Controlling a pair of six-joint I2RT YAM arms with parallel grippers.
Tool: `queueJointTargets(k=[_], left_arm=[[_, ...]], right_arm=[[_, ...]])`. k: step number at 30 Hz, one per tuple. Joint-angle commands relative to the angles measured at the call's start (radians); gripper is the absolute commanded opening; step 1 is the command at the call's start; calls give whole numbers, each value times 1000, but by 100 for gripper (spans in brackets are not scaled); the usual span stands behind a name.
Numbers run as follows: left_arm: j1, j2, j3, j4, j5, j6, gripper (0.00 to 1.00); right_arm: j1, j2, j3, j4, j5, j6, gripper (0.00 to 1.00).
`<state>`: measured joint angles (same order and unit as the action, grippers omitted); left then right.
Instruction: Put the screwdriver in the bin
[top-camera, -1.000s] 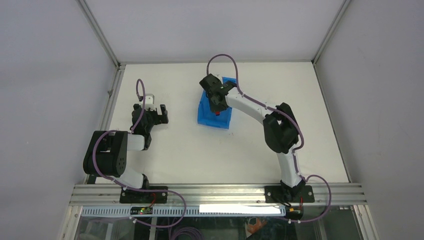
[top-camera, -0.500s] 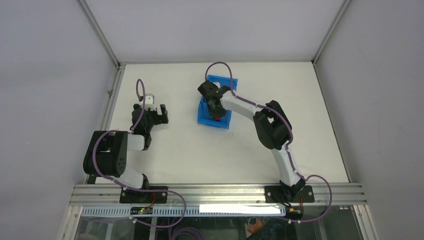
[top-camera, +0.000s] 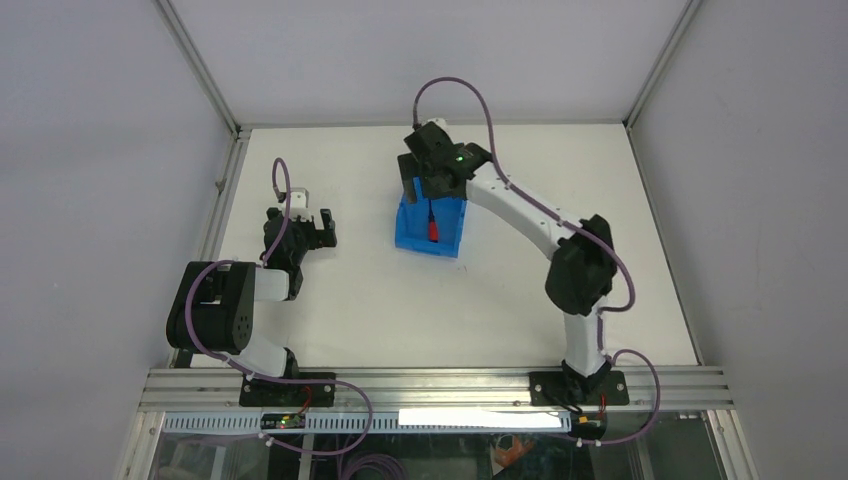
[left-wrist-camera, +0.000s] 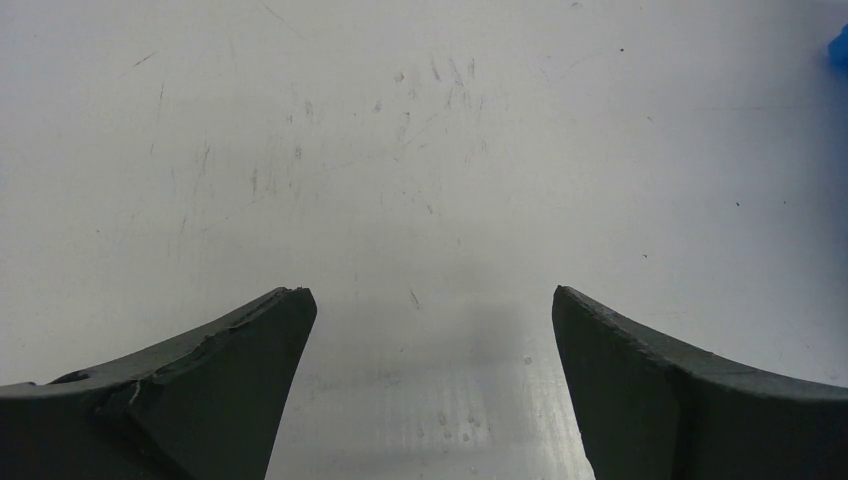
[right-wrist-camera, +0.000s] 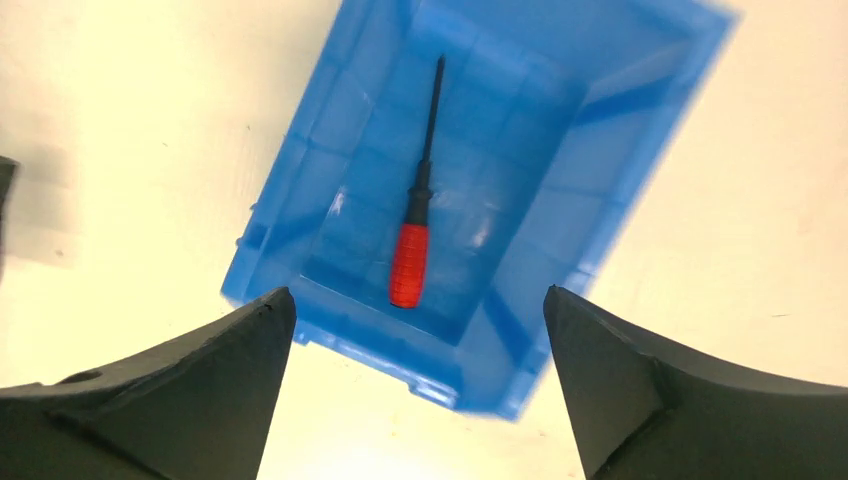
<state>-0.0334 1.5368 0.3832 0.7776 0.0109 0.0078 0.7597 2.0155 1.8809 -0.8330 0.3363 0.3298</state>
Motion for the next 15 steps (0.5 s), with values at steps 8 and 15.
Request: queueJointTargets(k=[8,15], left_arm=[[-8,-29,-1,28,19,-17,99],[-8,-30,-1,28,19,-17,99]], right_arm=[[-316,-445,-232,-19,-15,-146,99],[-565,-564,-386,-26,78,-166,100]])
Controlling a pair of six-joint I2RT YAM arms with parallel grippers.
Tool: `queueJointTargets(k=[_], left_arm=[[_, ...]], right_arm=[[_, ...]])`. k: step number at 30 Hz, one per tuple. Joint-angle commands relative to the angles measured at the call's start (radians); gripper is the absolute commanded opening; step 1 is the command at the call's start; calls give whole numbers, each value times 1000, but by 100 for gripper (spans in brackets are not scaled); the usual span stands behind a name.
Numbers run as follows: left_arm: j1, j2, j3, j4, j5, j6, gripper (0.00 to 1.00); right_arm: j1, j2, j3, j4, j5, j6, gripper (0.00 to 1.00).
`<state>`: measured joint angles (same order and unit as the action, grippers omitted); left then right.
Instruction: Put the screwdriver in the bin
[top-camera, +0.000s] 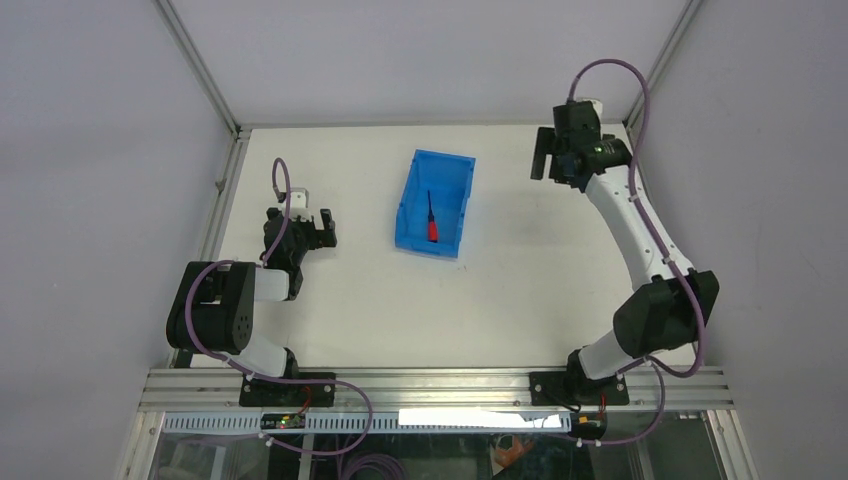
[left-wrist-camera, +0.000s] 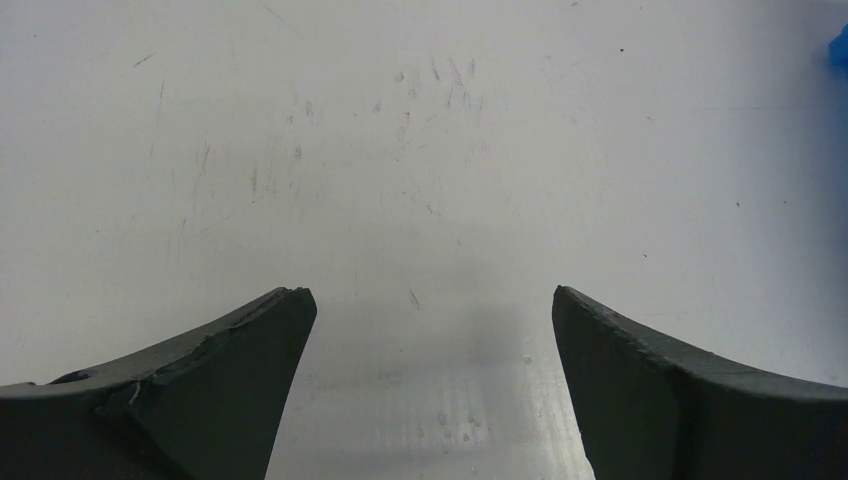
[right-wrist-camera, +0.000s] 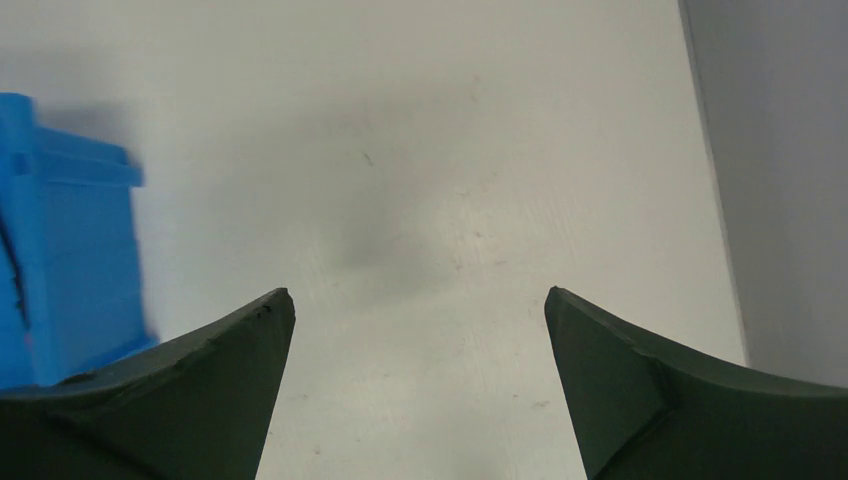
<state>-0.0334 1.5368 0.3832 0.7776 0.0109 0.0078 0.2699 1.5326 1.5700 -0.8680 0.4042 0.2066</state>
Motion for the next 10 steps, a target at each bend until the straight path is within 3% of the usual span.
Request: queueJointTargets(k=[1,10], left_arm=[[-8,-29,-1,28,19,-17,99],[-9,-29,-1,28,20,-17,99]], right_arm=[[-97,-97,-91,24,-1,-46,99],[-147,-162,-191,95,-134,-53,99]])
